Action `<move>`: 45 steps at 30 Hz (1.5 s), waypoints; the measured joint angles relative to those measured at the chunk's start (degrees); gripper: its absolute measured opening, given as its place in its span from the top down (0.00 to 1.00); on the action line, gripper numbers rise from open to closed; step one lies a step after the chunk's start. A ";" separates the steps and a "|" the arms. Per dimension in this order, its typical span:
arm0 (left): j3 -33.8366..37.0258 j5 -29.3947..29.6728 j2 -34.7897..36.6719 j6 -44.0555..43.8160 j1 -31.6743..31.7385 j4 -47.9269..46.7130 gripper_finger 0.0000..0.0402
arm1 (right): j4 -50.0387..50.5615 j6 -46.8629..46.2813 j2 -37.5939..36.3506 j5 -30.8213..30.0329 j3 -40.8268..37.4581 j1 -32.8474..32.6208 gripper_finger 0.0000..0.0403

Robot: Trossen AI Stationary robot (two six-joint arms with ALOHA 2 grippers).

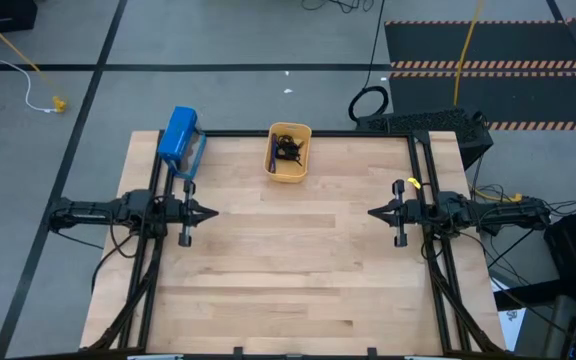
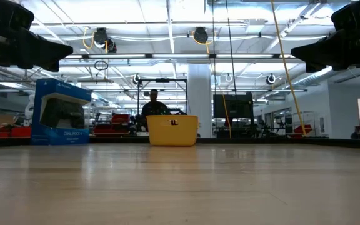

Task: Pick and place USB-C Cables
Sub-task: Return to Home Position

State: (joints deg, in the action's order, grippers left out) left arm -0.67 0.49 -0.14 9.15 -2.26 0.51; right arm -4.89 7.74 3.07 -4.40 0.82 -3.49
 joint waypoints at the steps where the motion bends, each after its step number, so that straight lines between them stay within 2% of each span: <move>1: 0.00 0.00 0.00 0.05 0.00 -0.01 0.99 | 0.00 -0.02 -0.01 0.00 0.00 0.00 1.00; 9: 0.00 0.00 0.00 -0.31 0.00 -0.09 0.95 | -0.02 -0.02 -0.02 0.00 0.00 0.00 1.00; 45: 0.04 0.02 0.00 -0.41 0.00 0.13 0.95 | -0.02 0.00 0.00 0.00 0.00 0.00 1.00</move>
State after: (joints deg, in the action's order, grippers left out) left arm -0.62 0.51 -0.14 8.74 -2.26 0.64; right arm -4.91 7.74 3.07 -4.40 0.82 -3.49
